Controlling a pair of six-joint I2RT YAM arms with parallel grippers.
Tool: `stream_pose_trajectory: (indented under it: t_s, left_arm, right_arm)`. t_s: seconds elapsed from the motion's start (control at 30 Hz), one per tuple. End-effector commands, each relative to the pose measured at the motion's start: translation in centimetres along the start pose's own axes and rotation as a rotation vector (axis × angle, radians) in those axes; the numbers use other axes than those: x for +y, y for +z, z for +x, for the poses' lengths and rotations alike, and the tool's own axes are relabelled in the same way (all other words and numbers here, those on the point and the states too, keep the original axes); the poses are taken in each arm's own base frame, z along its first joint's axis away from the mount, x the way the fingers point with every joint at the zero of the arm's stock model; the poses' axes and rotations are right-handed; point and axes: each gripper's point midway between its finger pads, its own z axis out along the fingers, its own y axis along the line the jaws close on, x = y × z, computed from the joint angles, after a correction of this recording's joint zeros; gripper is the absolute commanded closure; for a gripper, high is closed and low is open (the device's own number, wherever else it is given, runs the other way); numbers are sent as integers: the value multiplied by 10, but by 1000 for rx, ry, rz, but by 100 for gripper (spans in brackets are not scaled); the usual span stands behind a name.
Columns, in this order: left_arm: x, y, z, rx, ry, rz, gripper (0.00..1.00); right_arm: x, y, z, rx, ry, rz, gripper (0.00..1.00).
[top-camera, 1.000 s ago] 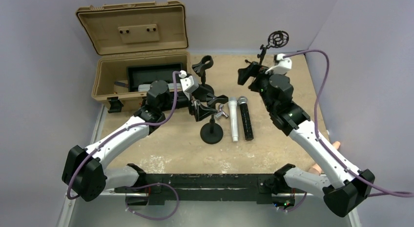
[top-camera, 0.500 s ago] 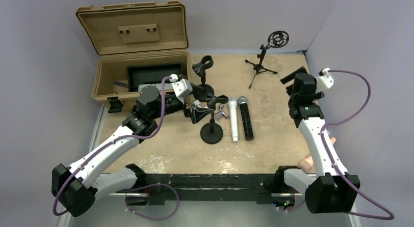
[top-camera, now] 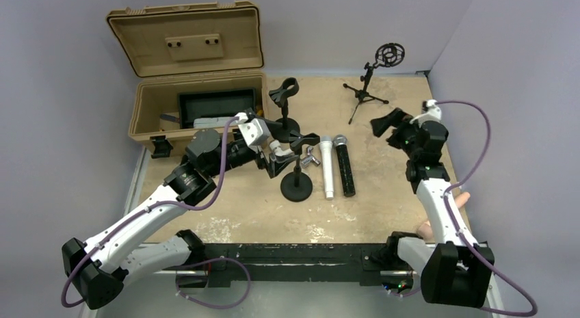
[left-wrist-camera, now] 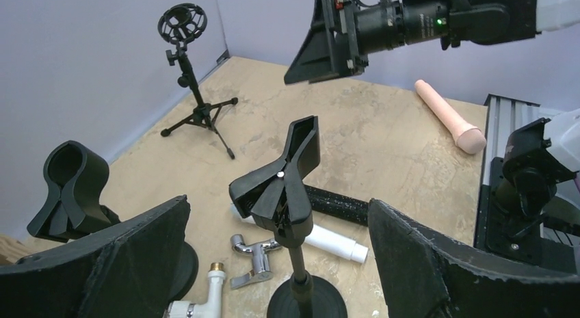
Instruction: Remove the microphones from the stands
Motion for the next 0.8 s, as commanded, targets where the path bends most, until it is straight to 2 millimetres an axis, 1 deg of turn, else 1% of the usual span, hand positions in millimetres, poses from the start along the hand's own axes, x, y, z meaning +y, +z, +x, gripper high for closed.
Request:
stream_pose_trajectory:
  t_s: [0.0,0.07,0.13,0.2,0.23,0.33,0.5,0.63,0.77]
  left_arm:
    - [8,-6,-32,-73,0,-60,0]
    - [11,-7,-35,-80,-15,-77,0]
    - [10,-7,-36,-84,-45,-80,0]
    - [12,-6,-36,-84,-63,-95,0]
    - [14,-7,-37,-86,-66,-104,0]
    - [17,-9,-37,-90,-66,-128,0]
    - [23,-8,-32,-79,-53,-156,0]
    - [25,-8,-30,-74,-54,-166,0]
    - [29,-10,-29,-70,-46,-193,0]
  right_arm:
    - [130,-42,29,89,-217,-686,1]
    - [160,-51,47,157,-212,-769,1]
    - [188,-70,61,227,-161,-883,1]
    - [209,-94,64,263,-69,-971,1]
    - [215,-103,62,271,-19,-991,1]
    - [224,-122,62,322,88,-1032,1]
    - [234,-138,51,316,126,-1071,1]
    - [247,-142,49,336,127,-1097,1]
    - [253,-138,56,370,134,-1091,1]
